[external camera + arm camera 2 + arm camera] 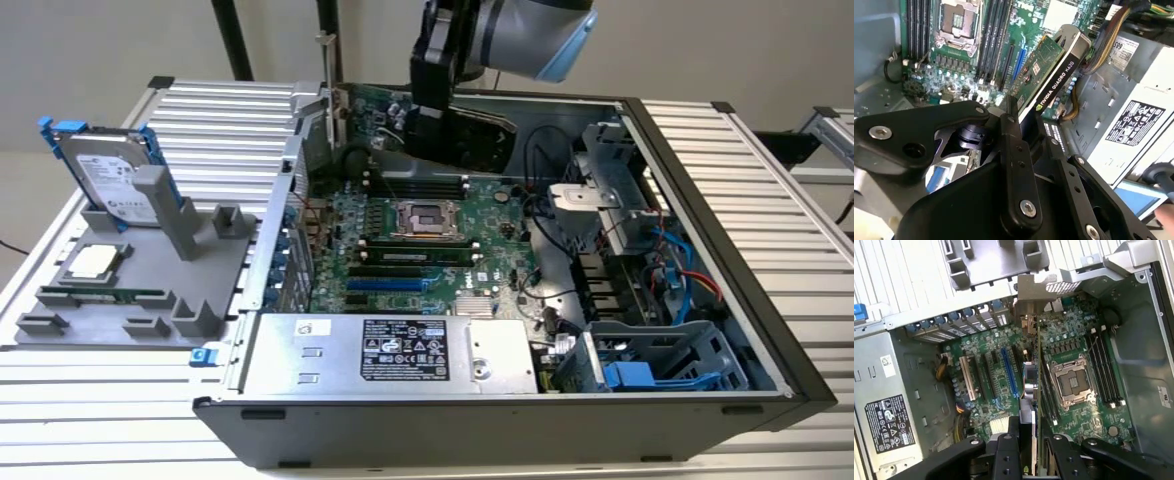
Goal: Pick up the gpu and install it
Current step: 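Insert the gpu into the slot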
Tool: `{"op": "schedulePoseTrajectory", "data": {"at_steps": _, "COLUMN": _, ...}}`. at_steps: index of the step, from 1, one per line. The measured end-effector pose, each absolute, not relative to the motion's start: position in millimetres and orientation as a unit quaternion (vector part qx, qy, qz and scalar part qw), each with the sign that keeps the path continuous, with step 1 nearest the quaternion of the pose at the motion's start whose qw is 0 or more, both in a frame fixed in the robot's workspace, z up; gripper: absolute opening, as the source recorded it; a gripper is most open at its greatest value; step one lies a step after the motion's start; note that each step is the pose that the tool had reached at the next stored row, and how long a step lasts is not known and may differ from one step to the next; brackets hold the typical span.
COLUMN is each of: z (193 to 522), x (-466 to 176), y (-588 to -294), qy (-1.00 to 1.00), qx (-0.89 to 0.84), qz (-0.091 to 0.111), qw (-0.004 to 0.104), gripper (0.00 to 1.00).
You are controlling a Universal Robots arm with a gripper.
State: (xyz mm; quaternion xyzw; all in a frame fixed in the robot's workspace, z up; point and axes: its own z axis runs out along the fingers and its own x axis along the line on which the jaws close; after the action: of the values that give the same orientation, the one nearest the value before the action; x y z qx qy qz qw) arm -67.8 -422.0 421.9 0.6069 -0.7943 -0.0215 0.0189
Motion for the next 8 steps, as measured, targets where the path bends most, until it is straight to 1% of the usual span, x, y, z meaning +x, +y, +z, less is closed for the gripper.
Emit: {"op": "schedulePoseTrajectory", "data": {"at_steps": 8, "z": 421.9, "x": -67.7, "y": -422.0, "qy": -0.766, "qx": 0.642, "qz": -0.021, "qw": 0.020, "gripper": 0.00}}
